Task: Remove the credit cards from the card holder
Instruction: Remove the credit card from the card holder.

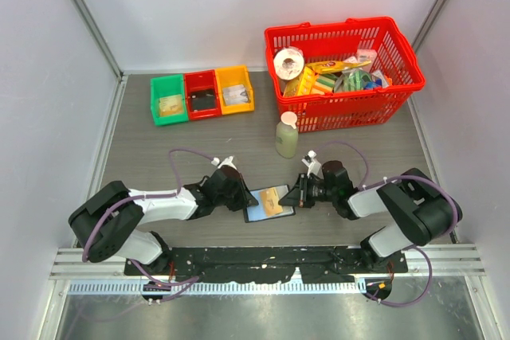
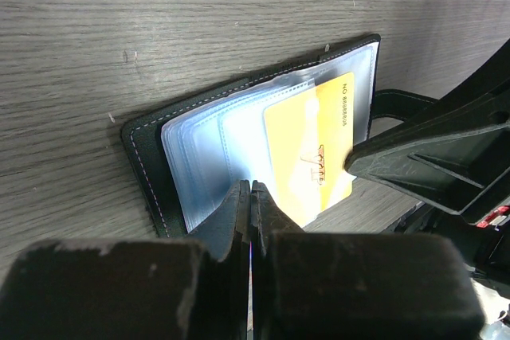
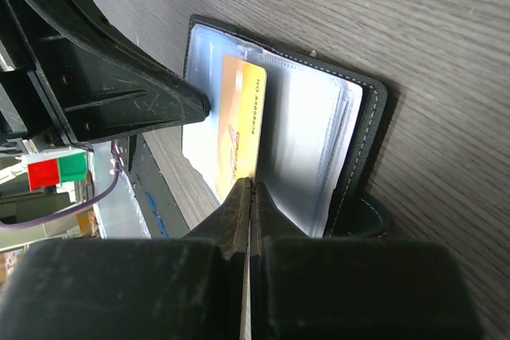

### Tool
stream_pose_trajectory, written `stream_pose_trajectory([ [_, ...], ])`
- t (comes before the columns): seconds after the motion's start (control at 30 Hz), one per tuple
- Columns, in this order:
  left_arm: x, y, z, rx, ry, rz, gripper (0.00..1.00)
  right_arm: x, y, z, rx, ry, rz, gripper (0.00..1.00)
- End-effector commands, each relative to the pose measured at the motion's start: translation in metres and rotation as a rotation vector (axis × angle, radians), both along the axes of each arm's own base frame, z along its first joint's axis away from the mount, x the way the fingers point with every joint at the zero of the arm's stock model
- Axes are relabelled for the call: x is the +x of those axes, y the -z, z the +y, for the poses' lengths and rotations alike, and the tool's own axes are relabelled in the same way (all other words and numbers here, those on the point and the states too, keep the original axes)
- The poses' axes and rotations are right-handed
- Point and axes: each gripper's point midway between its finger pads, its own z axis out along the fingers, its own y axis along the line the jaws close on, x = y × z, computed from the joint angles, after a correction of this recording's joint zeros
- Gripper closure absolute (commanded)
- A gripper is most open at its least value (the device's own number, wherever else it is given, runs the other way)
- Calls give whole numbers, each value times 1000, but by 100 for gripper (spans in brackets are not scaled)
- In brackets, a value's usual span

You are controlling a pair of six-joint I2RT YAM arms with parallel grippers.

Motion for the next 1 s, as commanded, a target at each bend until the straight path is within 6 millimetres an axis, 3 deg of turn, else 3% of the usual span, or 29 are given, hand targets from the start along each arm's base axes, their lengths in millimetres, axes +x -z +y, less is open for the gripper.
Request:
stream_pose_trajectory([
  [0.0, -17, 39, 35, 177, -8, 70, 100, 2, -2, -3, -44, -32, -38, 99],
  [0.1, -17, 38, 34, 177, -2, 64, 100, 2, -2, -1, -34, -41, -26, 94],
  [0.23, -15, 35, 31, 169, -1, 62, 100, 3, -2, 4, -3, -37, -8, 78],
  [0.43, -15, 35, 29, 158, -2, 65, 100, 5, -1, 11, 27, -48, 8, 74],
  [0.5, -15, 35, 29, 157, -2, 64, 100, 5, -2, 13, 43, -54, 8, 78],
  [0.6, -15, 34, 30, 156, -6, 63, 100, 6, -5, 13, 52, -50, -4, 99],
  [0.83, -13, 25, 33, 157, -10, 34, 100, 6, -3, -27, -158, -8, -39, 99],
  [0.87, -12, 22, 32, 153, -7, 27, 100, 14, -7, -30, -193, -2, -82, 99],
  [0.97, -9, 13, 30, 142, 3, 3, 100, 11, -21, -41, -250, 10, -107, 99],
])
